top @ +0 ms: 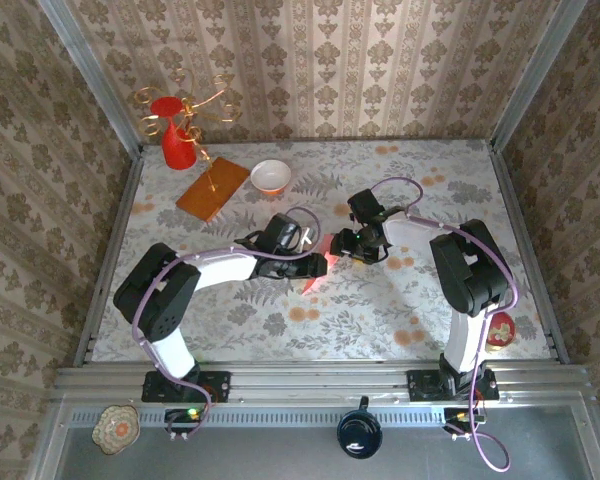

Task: Fold a paper plane with a square sheet of paper (pick it up from the middle)
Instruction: Fold the wing for the fifth time at the center of the table.

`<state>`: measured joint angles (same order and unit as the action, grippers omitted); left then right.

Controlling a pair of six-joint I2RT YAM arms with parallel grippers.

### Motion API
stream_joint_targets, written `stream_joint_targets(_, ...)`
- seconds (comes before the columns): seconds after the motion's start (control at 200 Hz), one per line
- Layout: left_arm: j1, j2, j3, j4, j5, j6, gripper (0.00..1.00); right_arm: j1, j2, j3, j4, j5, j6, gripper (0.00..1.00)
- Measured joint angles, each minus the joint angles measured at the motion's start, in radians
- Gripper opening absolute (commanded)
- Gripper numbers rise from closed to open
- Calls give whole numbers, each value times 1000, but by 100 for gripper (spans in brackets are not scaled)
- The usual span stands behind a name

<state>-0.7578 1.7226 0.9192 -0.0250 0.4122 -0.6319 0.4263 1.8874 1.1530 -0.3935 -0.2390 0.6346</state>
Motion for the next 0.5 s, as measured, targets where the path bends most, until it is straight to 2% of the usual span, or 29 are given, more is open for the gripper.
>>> stream_joint_targets(0.22,-48,0,42,-103,-106,96,55,0,3,5,-5,0,0,61)
stream_joint_targets(0.495,-60,40,59,-134,-146,139,51,0,6,11,-13,0,0,61)
